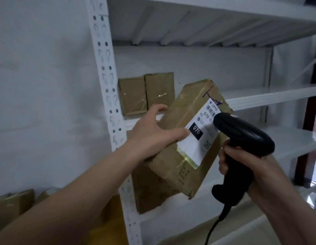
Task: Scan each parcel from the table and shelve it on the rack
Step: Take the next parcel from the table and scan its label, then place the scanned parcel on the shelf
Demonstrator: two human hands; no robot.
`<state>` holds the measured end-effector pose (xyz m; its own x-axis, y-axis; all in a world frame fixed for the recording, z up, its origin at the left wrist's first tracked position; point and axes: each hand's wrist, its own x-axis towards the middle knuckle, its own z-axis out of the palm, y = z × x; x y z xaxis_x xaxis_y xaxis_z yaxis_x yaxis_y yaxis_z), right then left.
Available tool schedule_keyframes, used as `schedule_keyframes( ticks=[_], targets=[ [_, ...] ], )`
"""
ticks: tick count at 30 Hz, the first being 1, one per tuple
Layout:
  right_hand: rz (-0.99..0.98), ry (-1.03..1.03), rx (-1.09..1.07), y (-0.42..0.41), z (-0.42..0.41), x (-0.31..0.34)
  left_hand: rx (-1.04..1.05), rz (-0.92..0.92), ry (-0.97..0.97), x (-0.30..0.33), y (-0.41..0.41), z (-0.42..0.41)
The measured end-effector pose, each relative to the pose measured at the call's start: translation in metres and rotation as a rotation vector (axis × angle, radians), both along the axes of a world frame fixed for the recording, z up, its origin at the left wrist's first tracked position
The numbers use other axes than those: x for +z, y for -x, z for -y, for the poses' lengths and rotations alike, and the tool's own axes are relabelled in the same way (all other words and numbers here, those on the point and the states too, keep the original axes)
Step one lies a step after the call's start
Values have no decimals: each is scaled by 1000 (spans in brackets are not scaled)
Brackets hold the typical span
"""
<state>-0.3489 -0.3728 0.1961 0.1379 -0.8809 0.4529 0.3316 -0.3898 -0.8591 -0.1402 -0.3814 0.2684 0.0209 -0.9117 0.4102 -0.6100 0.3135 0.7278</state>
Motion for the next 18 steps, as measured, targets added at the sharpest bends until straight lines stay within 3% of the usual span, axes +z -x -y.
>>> schedule_keyframes(
  ticks=[9, 18],
  targets=[
    [116, -12, 119, 70, 83, 46, 152, 261, 195, 118, 113, 95],
    [137, -76, 200, 82, 145, 68, 590, 504, -5, 167, 136, 194]
  ],
)
